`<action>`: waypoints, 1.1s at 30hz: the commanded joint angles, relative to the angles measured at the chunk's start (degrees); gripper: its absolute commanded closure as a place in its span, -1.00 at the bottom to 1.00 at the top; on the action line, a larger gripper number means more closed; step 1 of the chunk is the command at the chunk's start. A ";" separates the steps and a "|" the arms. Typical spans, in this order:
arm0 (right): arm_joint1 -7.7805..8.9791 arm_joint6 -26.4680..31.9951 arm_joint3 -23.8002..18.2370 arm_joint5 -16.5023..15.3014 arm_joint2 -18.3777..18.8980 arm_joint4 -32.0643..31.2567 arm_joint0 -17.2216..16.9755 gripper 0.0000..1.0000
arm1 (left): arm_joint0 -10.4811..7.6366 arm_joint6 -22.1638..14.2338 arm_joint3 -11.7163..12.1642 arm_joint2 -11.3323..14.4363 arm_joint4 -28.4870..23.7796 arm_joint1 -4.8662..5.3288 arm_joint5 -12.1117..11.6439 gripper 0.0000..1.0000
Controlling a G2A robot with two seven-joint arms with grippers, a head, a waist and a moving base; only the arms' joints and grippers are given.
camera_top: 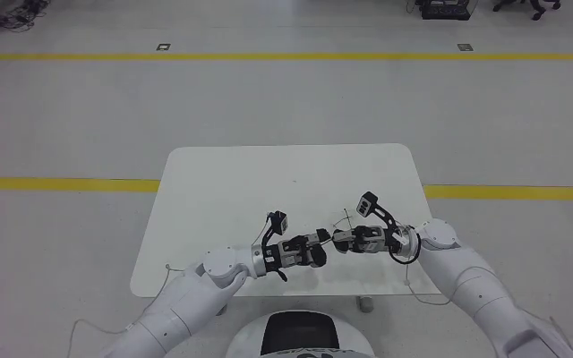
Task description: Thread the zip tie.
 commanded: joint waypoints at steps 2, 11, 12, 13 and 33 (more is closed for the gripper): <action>0.00 0.00 0.02 0.18 0.00 -0.40 0.01 1.00 | -0.03 -0.04 0.01 0.03 0.03 0.01 -0.04 -0.02; -0.12 0.00 0.30 0.82 -0.43 -1.93 0.32 1.00 | -0.08 -0.18 0.10 0.10 -0.08 0.02 -0.22 0.16; -0.14 0.00 0.34 0.89 -0.48 -2.02 0.37 1.00 | -0.09 -0.19 0.11 0.10 -0.10 0.02 -0.23 0.18; -0.17 0.00 0.38 0.95 -0.54 -2.11 0.42 1.00 | -0.09 -0.21 0.13 0.11 -0.10 0.02 -0.25 0.20; -0.39 0.00 1.46 1.72 -2.05 -3.24 1.36 1.00 | -0.16 -0.24 0.25 0.17 -0.13 0.09 -0.42 0.48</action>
